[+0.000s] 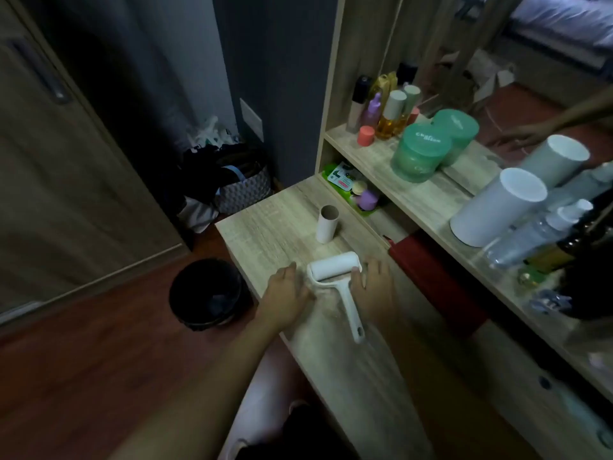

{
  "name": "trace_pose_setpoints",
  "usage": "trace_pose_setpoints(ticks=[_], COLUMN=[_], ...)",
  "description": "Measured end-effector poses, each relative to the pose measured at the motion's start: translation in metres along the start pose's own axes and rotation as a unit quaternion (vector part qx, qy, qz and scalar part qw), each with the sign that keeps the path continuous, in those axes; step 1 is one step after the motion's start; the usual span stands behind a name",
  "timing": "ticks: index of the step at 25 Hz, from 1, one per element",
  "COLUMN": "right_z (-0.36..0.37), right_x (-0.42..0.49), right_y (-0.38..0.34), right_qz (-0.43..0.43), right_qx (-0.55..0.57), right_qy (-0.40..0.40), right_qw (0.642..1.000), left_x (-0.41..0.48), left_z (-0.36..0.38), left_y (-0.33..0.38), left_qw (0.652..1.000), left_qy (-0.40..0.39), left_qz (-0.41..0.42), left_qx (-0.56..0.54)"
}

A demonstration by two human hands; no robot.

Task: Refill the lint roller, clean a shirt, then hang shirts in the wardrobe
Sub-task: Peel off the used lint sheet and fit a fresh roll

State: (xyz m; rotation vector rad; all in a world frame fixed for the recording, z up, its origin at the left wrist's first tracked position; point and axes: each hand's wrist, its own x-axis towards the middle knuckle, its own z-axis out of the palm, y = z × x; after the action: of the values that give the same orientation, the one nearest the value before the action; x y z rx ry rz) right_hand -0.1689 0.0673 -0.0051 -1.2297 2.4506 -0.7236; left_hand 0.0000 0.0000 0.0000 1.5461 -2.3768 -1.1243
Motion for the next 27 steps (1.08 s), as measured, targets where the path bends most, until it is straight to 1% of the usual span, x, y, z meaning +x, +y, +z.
trace_pose_setpoints(ticks=[2, 4, 6, 9, 11, 13, 14, 17, 18, 20, 23, 27], right_z=[0.003, 0.009, 0.018, 0.027, 0.026, 0.019, 0.013, -0.006, -0.01, -0.015, -0.02, -0.027], right_x=[0.018, 0.032, 0.042, 0.045, 0.043, 0.037, 0.033, 0.021, 0.017, 0.012, 0.006, 0.002], right_y=[0.007, 0.015, 0.021, 0.024, 0.022, 0.018, 0.016, 0.007, 0.006, 0.004, 0.004, 0.003], right_qz=[0.043, 0.074, 0.078, 0.077, 0.074, 0.087, 0.104, 0.158, 0.164, 0.16, 0.153, 0.157], right_qx=[0.061, 0.086, 0.107, 0.12, 0.139, 0.185, 0.228, 0.362, 0.375, 0.37, 0.38, 0.385], right_qy=[-0.033, -0.069, -0.097, -0.12, -0.104, -0.073, -0.059, -0.039, -0.027, -0.003, 0.019, 0.026], right_qw=[0.997, 0.991, 0.986, 0.983, 0.982, 0.976, 0.966, 0.918, 0.912, 0.915, 0.912, 0.909], left_x=[0.014, 0.024, 0.032, 0.039, 0.038, 0.034, 0.028, 0.011, 0.005, -0.006, -0.017, -0.021], left_z=[0.012, 0.024, 0.035, 0.044, 0.048, 0.048, 0.045, 0.037, 0.036, 0.038, 0.044, 0.042], left_y=[0.009, 0.015, 0.017, 0.013, 0.01, 0.013, 0.016, 0.028, 0.031, 0.036, 0.042, 0.048], left_qw=[0.997, 0.99, 0.98, 0.981, 0.981, 0.974, 0.966, 0.948, 0.944, 0.934, 0.923, 0.925], left_qy=[0.028, 0.039, 0.046, 0.058, 0.063, 0.072, 0.074, 0.079, 0.083, 0.093, 0.111, 0.108], left_qz=[-0.029, -0.072, -0.112, -0.106, -0.1, -0.096, -0.093, -0.066, -0.055, -0.038, -0.037, -0.022], left_qx=[-0.065, -0.118, -0.16, -0.154, -0.155, -0.195, -0.228, -0.301, -0.314, -0.342, -0.366, -0.364])
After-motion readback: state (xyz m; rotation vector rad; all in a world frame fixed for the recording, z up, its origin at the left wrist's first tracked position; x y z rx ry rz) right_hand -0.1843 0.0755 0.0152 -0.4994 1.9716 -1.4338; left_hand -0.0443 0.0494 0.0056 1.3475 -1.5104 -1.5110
